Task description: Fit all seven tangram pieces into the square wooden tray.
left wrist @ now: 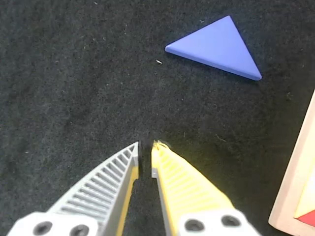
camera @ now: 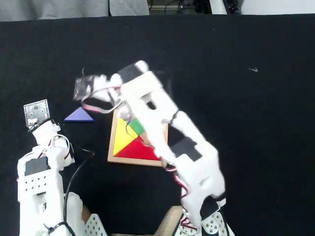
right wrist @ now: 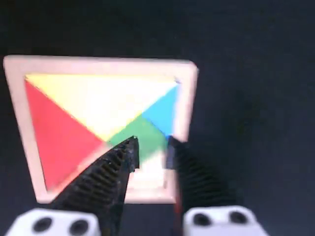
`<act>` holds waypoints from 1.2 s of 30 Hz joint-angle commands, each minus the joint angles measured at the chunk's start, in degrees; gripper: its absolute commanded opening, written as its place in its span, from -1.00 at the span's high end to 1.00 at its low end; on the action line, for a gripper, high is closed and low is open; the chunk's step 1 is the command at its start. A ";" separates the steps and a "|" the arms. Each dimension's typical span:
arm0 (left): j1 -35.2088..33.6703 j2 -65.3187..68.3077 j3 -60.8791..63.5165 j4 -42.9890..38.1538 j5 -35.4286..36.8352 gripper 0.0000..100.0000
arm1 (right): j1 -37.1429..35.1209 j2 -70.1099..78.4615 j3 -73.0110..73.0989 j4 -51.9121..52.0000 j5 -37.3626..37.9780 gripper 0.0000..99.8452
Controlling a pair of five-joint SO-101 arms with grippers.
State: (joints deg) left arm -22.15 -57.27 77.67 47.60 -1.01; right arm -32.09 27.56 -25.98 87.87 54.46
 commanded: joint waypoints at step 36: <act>-7.25 -0.79 -2.24 2.64 0.62 0.88 | 26.90 -74.07 73.10 -26.55 -36.31 0.98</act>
State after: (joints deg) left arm -27.60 -57.27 77.67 49.89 -1.01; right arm -6.15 -44.44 39.16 69.41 20.18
